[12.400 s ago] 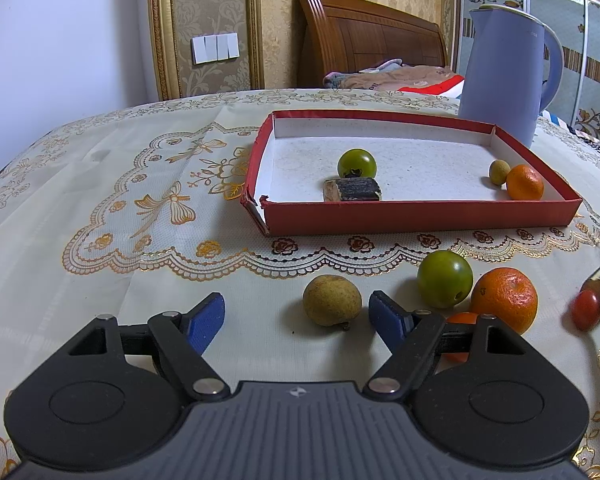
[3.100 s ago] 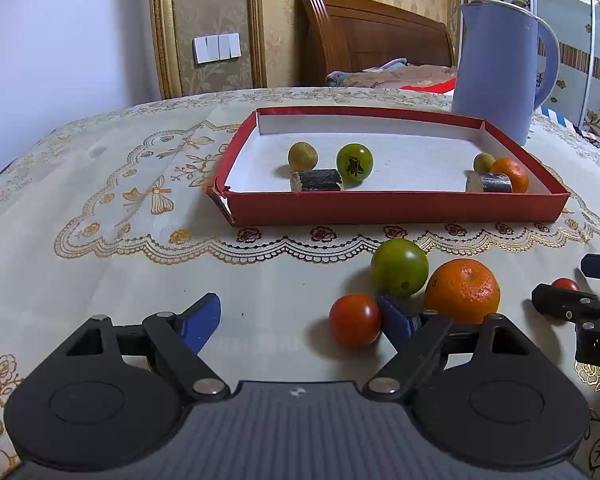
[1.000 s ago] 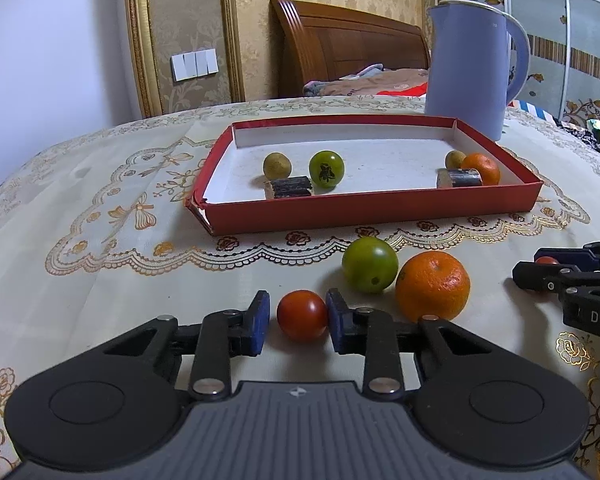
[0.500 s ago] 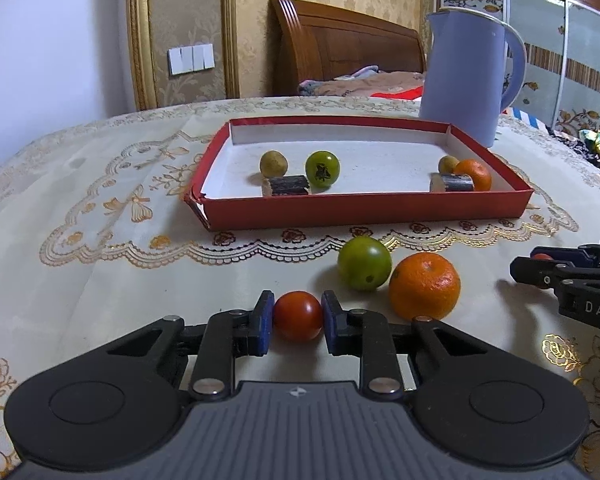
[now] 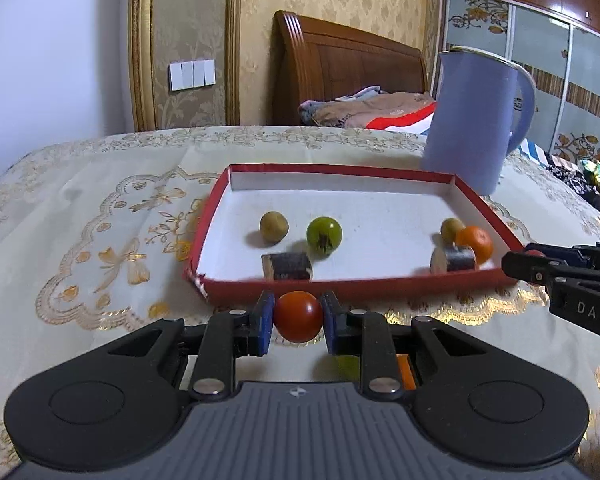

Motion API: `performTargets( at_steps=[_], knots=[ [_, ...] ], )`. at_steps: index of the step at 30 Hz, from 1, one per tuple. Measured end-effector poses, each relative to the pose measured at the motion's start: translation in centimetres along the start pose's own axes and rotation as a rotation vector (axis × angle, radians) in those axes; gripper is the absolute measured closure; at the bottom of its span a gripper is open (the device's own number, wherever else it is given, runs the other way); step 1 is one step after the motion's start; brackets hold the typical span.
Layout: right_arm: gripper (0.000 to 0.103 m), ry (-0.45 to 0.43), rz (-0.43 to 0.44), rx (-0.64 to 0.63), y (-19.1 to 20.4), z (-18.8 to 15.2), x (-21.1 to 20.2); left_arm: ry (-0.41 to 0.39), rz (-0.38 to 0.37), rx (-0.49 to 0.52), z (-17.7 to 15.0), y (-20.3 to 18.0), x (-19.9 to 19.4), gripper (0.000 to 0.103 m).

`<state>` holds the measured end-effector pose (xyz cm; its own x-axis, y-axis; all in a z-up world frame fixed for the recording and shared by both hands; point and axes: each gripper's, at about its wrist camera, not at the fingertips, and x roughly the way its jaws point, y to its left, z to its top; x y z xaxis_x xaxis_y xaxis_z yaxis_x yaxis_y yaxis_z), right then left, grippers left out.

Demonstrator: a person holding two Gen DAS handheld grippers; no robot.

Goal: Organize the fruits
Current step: 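Carry both red tomatoes over the red tray with both tools, then open both tools to drop the red tomatoes into the tray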

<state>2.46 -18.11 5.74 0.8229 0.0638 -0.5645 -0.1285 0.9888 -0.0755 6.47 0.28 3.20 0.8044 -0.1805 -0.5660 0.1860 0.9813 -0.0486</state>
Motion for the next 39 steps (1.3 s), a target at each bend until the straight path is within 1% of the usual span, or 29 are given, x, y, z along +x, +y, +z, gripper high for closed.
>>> performTargets(
  at_steps=[9,12,16,19,26,30,39],
  knots=[
    [0.08,-0.004,-0.036,0.005,0.3,2.0,4.5,-0.007,0.046,0.012,1.9,-0.8,3.8,0.078],
    [0.08,0.01,-0.053,0.001,0.5,2.6,6.3,-0.015,0.061,0.016,2.6,-0.9,5.0,0.078],
    [0.08,0.04,-0.049,0.017,0.3,3.1,8.7,-0.026,0.086,0.023,3.3,-0.9,6.4,0.078],
    [0.08,0.059,-0.058,-0.005,0.7,3.2,10.1,-0.026,0.096,0.018,3.8,-0.9,7.2,0.078],
    [0.08,0.078,-0.063,-0.024,1.3,3.5,12.0,-0.016,0.131,0.013,4.8,-0.8,9.3,0.078],
    [0.08,0.091,-0.057,-0.014,1.3,3.7,13.0,-0.004,0.142,0.015,5.2,-0.8,10.5,0.078],
    [0.08,0.133,-0.054,0.0,1.2,3.7,14.9,-0.017,0.164,0.016,6.0,-1.1,12.0,0.078]
  ],
)
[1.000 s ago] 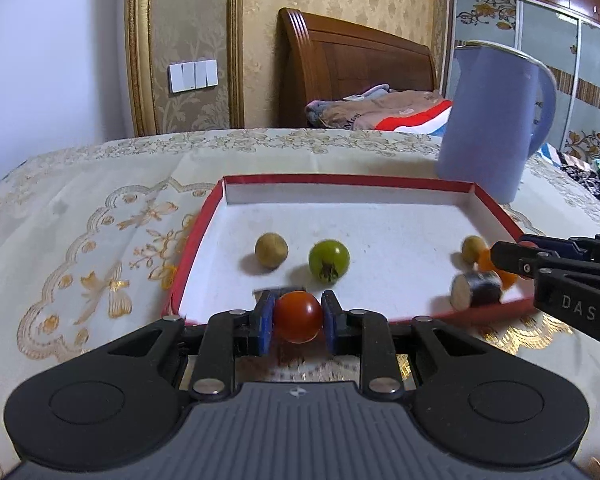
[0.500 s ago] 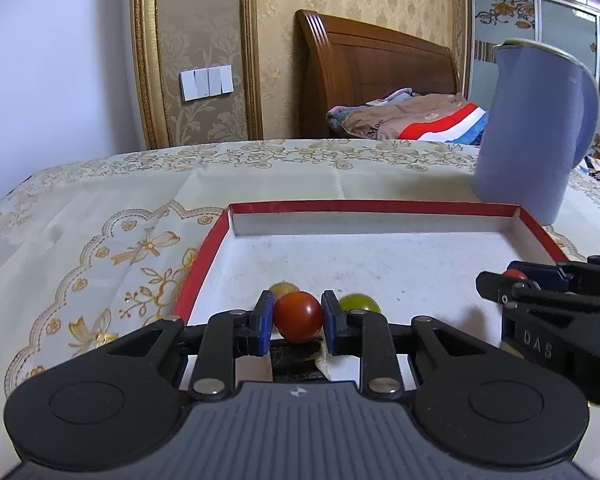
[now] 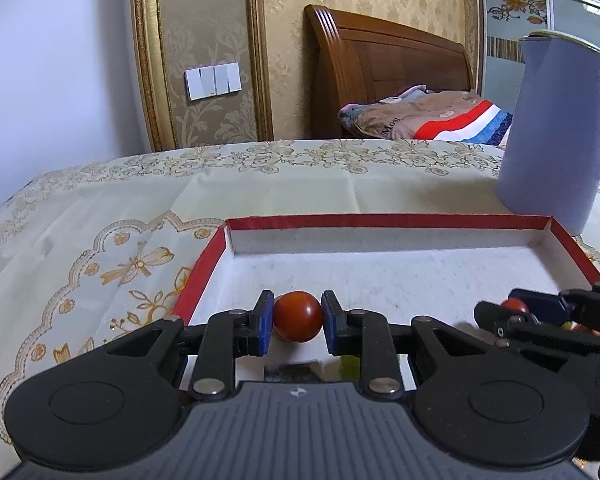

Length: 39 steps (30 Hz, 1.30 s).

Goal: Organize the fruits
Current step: 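Open both tools to drop the red tomatoes into the tray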

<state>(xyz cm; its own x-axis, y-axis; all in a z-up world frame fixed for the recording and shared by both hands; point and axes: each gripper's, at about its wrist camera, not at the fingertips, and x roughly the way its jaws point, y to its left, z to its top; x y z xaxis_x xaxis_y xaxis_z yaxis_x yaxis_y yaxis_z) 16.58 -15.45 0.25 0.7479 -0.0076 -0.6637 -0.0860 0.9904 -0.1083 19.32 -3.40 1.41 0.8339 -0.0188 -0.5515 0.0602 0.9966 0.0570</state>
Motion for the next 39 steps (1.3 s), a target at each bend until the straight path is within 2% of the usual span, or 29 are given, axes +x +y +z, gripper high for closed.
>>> performTargets(
  at_steps=[8,20,21,22,25,26,28,29,30,33,36,39],
  knots=[
    [0.08,0.009,0.015,0.027,-0.3,-0.1,0.3,0.007,0.044,-0.018,0.1,0.4,1.0,0.077],
    [0.079,0.005,0.018,0.056,-0.8,0.0,0.4,0.074,0.023,-0.075,-0.2,1.6,2.2,0.075],
    [0.073,0.003,0.013,0.057,-0.8,0.0,0.4,0.076,0.019,-0.078,-0.2,1.7,2.2,0.075],
    [0.061,-0.003,0.012,0.062,-0.9,0.0,0.3,0.075,0.018,-0.078,-0.3,1.7,2.2,0.075],
    [0.042,-0.023,0.014,0.076,-1.0,0.0,-0.1,0.069,0.019,-0.068,-0.4,1.5,2.1,0.074],
    [0.04,-0.03,0.013,0.079,-1.0,0.1,-0.2,0.068,0.018,-0.067,-0.4,1.5,2.1,0.072],
    [0.036,-0.04,0.004,0.08,-1.0,0.1,-0.3,0.069,0.023,-0.07,-0.4,1.5,2.2,0.055],
    [0.035,-0.038,0.003,0.081,-1.1,0.1,-0.3,0.066,0.028,-0.075,-0.4,1.6,2.2,0.041],
    [0.032,-0.035,0.005,0.085,-1.2,0.1,-0.2,0.059,0.032,-0.08,-0.5,1.7,2.2,0.037],
    [0.03,-0.038,0.004,0.089,-1.2,0.2,-0.2,0.051,0.034,-0.087,-0.4,1.8,2.0,0.037],
    [0.022,-0.044,0.001,0.098,-1.3,0.1,-0.2,0.064,0.03,-0.087,-0.5,1.8,2.2,0.037],
    [0.021,-0.057,-0.001,0.109,-1.6,0.1,-0.4,0.055,0.031,-0.086,-0.5,1.8,2.0,0.037]
  ],
)
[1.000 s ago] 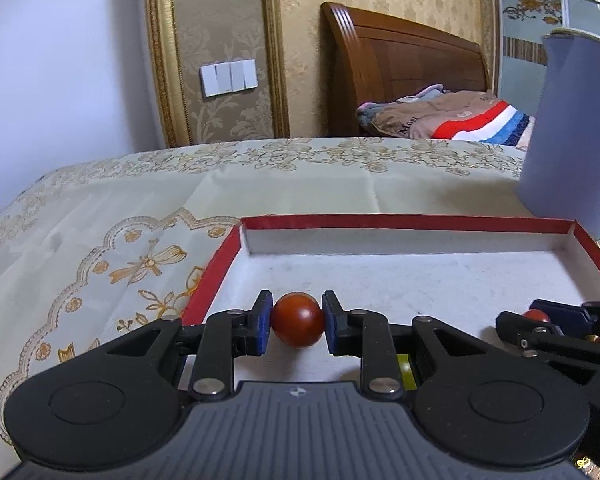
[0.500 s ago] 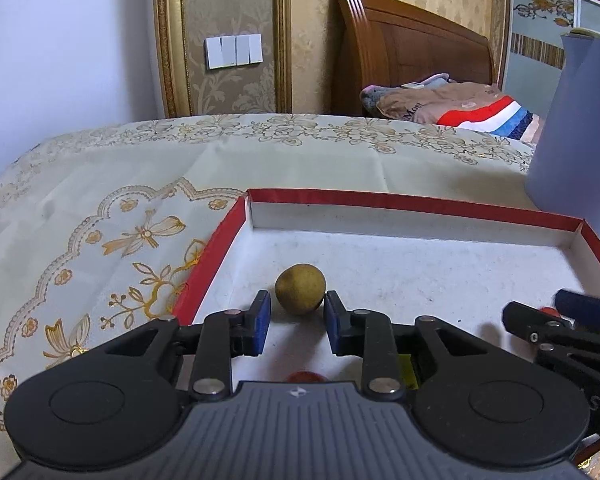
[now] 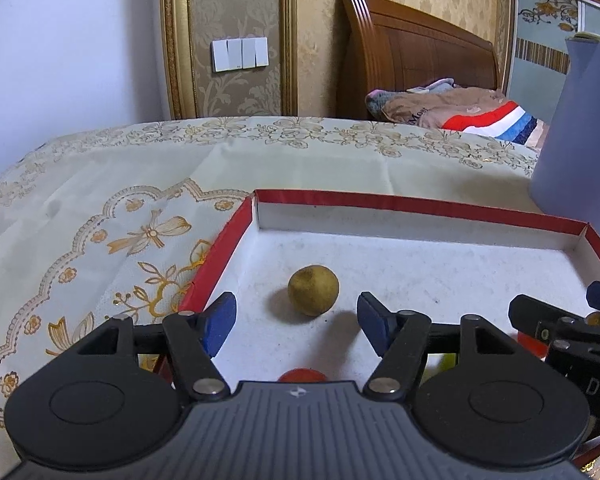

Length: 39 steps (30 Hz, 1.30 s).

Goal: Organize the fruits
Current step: 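Open both tools to drop the red tomatoes into the tray, then withdraw both open tools from the tray toward the orange and green tomato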

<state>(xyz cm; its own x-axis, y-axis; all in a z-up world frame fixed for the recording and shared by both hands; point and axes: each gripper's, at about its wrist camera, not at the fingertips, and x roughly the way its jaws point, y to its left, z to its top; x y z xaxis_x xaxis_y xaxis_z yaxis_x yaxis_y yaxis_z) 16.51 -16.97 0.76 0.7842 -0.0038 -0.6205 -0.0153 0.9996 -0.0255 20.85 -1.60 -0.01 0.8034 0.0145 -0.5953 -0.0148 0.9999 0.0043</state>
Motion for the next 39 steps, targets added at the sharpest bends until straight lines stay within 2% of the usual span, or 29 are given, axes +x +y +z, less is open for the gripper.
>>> performTargets(
  at_steps=[3,13,18,26,29,39],
  knots=[
    [0.012,-0.022,-0.002,0.016,-0.3,-0.1,-0.4,-0.012,-0.013,-0.006,-0.1,0.2,-0.4,0.036],
    [0.005,-0.058,-0.002,0.054,-1.0,-0.4,-1.4,-0.032,-0.014,0.026,-0.6,0.1,-1.5,0.036],
    [0.003,-0.068,-0.002,0.065,-1.1,-0.7,-2.0,-0.041,-0.036,0.018,-1.1,0.6,-2.6,0.036],
    [0.0,-0.071,0.009,0.106,-1.6,-1.2,-2.8,-0.071,-0.053,0.061,-2.3,0.3,-4.4,0.035],
    [0.0,-0.077,0.022,0.13,-1.9,-1.5,-3.4,-0.084,-0.051,0.066,-2.8,0.3,-5.0,0.028],
    [0.0,-0.091,0.061,0.14,-2.2,-3.0,-5.8,-0.106,-0.076,0.046,-4.3,1.2,-7.7,0.028]
  ],
)
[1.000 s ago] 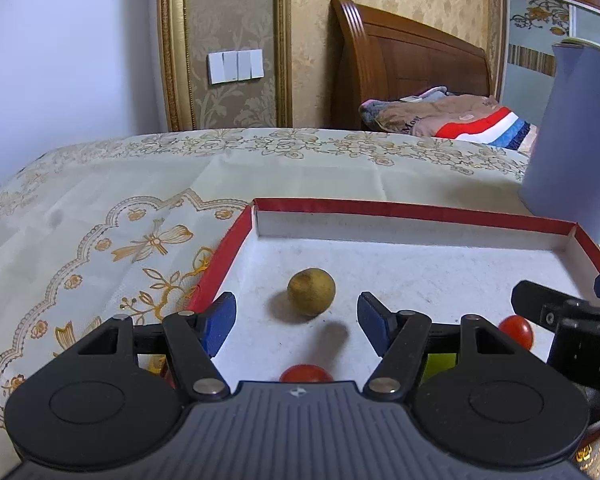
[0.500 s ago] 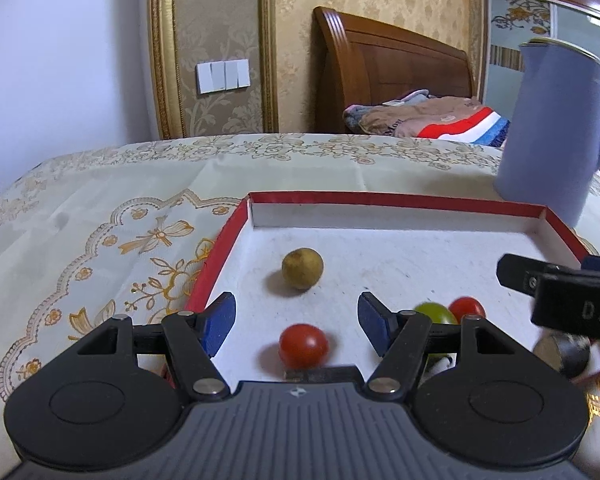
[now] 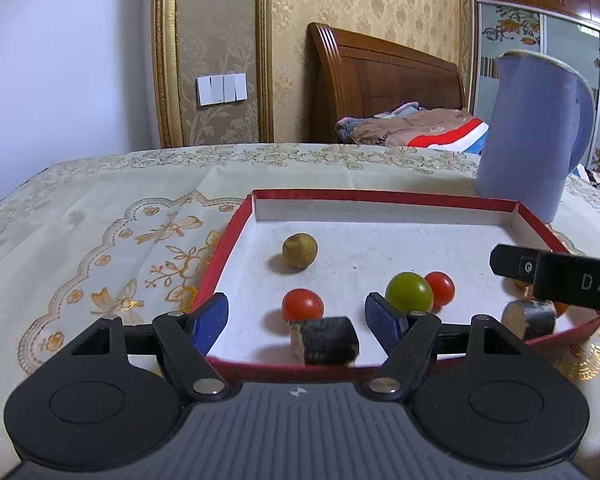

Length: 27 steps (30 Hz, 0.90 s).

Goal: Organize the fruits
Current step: 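Withdraw both open tools from the tray toward the orange and green tomato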

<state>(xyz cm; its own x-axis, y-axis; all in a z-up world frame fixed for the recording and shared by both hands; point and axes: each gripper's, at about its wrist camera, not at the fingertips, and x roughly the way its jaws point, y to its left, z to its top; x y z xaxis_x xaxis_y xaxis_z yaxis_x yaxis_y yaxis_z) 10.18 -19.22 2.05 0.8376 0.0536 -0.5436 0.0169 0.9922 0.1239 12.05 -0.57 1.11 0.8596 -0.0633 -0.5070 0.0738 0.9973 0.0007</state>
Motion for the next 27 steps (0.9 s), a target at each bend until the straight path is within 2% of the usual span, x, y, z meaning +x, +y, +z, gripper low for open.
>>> performTargets(
  at_steps=[4,7,8,12,16,21,27],
  knots=[
    [0.0,0.001,0.045,0.016,-0.1,-1.0,-2.0,0.003,-0.032,-0.037,-0.8,0.7,-1.5,0.028],
    [0.0,-0.003,0.088,0.019,-0.4,-2.3,-4.0,-0.024,-0.027,-0.023,-1.5,0.8,-2.9,0.026],
    [0.0,-0.011,0.09,0.007,-0.4,-2.6,-4.7,-0.031,-0.026,-0.02,-1.7,0.9,-3.3,0.023],
    [0.0,-0.049,0.088,-0.032,-0.3,-3.6,-6.8,-0.033,-0.036,-0.024,-2.2,1.3,-4.2,0.022],
    [0.0,-0.056,0.127,-0.027,-0.7,-4.2,-8.3,-0.029,-0.047,-0.061,-2.4,2.4,-4.6,0.022],
    [0.0,0.028,0.208,-0.131,0.6,-5.9,-9.0,-0.001,-0.074,-0.108,-2.6,3.3,-4.7,0.022],
    [0.0,0.076,0.251,-0.25,3.4,-6.8,-9.1,0.005,-0.059,-0.071,-2.8,2.6,-4.6,0.022]
  ],
)
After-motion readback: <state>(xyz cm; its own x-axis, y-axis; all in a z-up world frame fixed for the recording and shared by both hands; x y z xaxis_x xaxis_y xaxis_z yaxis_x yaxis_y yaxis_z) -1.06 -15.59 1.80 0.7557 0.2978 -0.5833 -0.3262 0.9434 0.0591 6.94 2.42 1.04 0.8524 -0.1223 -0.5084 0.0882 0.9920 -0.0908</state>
